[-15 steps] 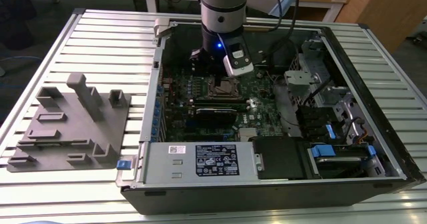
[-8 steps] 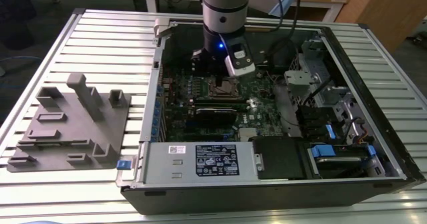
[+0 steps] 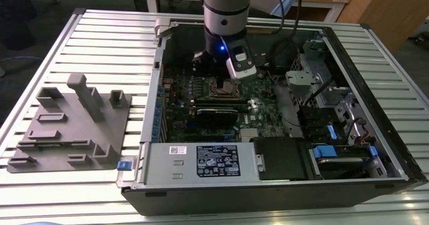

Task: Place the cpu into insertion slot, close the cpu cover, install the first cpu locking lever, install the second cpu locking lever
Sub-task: 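Install the second cpu locking lever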

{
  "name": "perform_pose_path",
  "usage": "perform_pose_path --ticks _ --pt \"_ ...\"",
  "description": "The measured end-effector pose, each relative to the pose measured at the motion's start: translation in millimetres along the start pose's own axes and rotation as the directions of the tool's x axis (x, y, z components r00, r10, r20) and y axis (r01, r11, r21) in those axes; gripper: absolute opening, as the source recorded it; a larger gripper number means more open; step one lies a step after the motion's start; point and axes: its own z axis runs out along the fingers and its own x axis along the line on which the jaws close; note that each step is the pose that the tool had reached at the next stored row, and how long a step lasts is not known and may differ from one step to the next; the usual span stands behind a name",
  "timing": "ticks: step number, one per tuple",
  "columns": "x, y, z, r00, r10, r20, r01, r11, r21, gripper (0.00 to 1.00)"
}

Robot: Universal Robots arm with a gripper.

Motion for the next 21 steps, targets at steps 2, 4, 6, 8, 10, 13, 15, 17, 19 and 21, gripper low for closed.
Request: perform_pose_path --ticks 2,4,6,8,10,13,15,17,19,21 --pt "0.1 -1.0 0.8 1.0000 0.000 0.0000 0.000 1.0000 0.0002 0.11" --pt "0.3 -1.9 1.4 1.0000 0.000 0.0002 0.000 1.0000 0.0007 0.11" --pt "0.6 -2.8 1.9 1.0000 0.000 0.0002 0.000 1.0000 0.0018 0.11" --pt "0.9 -3.7 2.5 1.0000 -0.001 0.0004 0.001 1.0000 0.0026 0.11" --pt "1.4 -4.4 3.0 1.0000 -0.001 0.0006 0.001 1.0000 0.0034 0.11" --pt "2.4 -5.0 5.2 1.0000 -0.001 0.0006 0.001 1.0000 0.0035 0.11" --pt "3.2 -5.6 8.3 1.0000 -0.001 0.0006 0.001 1.0000 0.0035 0.11" --pt "3.6 -6.3 11.7 1.0000 -0.001 0.0005 0.001 1.0000 0.0032 0.11" --pt "4.0 -7.4 15.2 1.0000 -0.001 0.0005 0.001 1.0000 0.0032 0.11" --pt "4.8 -8.9 18.8 1.0000 -0.001 0.0005 0.001 1.0000 0.0031 0.11"
